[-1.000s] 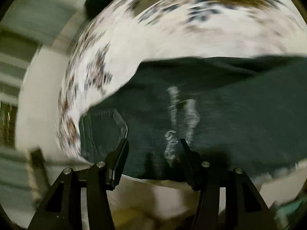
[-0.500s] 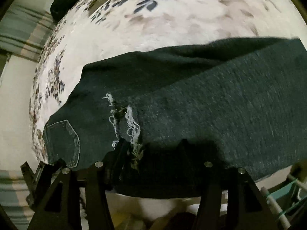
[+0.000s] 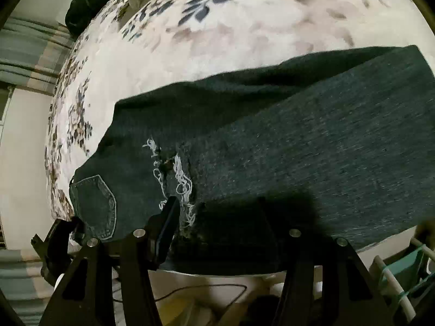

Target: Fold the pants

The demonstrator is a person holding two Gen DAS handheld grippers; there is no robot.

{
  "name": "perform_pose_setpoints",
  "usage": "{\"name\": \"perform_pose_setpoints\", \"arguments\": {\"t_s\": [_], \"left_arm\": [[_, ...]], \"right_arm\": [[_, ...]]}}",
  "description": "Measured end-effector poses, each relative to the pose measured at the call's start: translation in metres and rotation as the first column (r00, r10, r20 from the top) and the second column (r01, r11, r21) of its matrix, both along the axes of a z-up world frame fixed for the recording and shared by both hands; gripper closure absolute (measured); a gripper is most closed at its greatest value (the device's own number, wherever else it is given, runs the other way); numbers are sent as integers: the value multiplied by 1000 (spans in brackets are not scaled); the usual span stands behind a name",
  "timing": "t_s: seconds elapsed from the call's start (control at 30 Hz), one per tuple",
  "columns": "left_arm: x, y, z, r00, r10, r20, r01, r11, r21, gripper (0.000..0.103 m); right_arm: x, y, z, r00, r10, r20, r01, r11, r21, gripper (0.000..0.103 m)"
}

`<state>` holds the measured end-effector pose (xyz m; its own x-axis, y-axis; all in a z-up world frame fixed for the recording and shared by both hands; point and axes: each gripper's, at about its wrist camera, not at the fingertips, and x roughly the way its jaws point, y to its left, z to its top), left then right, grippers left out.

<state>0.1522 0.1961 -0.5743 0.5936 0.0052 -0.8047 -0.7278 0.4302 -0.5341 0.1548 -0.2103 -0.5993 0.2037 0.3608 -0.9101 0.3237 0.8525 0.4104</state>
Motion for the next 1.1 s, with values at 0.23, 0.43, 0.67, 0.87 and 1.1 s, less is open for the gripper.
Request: {"name": "perform_pose_setpoints", "arguments": {"t_s": [0.23,0.43,0.67,0.87,1.1], "left_arm": [[7,-33,68,989,-147,21,137,956,259,79],[25,-103,141,922,-385,34,310,789,531,80],[28,-190,197,815,-577,57,422,658,624,81],[21,-272,217,695,-718,39,534,552,640,81],[19,-382,204,513,-858,23,666,415,620,81]], "right_arm": [[-6,-20,5,999,-19,-31,16,994,-105,36],[-11,-34,21,997,26,-70,-52,920,-388,16],[-21,-65,45,999,33,-43,-48,894,-445,8],[-39,-130,65,997,-72,-27,55,914,-402,8],[-90,-228,74,966,-254,-41,212,877,-430,8]]}}
